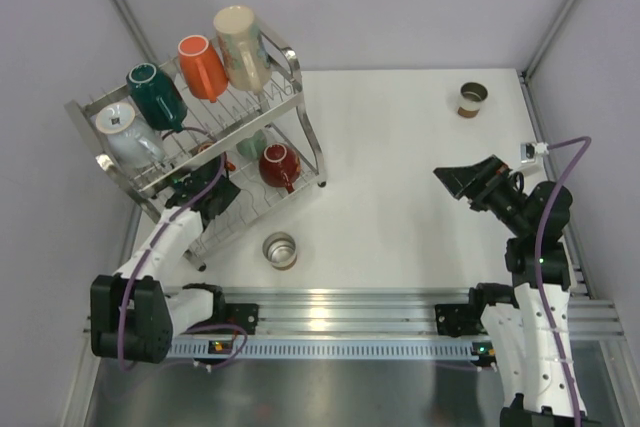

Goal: Load the cups into the dish rack
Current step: Place the cup upside down on the dish rack

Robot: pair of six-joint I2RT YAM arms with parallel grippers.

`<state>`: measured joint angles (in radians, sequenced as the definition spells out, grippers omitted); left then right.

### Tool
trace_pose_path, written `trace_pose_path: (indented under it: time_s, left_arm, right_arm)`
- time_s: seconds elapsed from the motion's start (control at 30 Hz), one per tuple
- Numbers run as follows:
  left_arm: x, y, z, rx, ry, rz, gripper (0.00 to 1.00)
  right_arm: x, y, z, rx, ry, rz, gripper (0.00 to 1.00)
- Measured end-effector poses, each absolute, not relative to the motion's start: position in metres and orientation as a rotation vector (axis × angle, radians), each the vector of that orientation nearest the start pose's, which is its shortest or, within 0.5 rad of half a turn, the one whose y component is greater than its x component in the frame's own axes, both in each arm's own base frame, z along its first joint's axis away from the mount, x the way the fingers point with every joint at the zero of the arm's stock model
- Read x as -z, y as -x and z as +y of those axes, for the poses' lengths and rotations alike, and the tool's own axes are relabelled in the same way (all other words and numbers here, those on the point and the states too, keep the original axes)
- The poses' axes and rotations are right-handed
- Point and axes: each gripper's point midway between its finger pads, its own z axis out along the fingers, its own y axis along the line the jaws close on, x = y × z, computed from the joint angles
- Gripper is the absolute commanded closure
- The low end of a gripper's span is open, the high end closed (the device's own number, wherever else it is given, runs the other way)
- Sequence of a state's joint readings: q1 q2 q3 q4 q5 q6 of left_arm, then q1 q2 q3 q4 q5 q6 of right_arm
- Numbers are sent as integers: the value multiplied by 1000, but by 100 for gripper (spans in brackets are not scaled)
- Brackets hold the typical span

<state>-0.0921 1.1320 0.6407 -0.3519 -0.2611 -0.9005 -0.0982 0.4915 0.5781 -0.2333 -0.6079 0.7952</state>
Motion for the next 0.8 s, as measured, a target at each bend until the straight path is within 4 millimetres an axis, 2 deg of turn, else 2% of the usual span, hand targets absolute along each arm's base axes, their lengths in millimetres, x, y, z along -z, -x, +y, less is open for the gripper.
trace_pose_path:
  time_s: [0.13, 0.27, 0.4, 0.57, 0.63, 0.8]
  left_arm:
    - [-92, -300, -28, 262, 1039, 2147, 57]
    - [-108, -300, -43, 395, 1023, 2124, 58]
    - [-129, -304, -72, 654, 989, 2066, 62]
    - [-120, -294, -117, 1007, 1030, 2102, 63]
    - [-120, -290, -128, 1098, 1049, 2121, 63]
    - [-148, -283, -159, 1304, 935, 2129, 62]
  right_arm:
    - [-261, -232, 102, -1022, -326, 1773, 4]
    - [-261, -232, 102, -1020, -327, 1773, 4]
    - [-260, -232, 102, -1017, -325, 1773, 4]
    - [-259, -232, 101, -1004, -323, 1776, 4]
    - [-258, -231, 100, -1001, -327, 1781, 4]
    - [-258, -232, 100, -992, -322, 1782, 4]
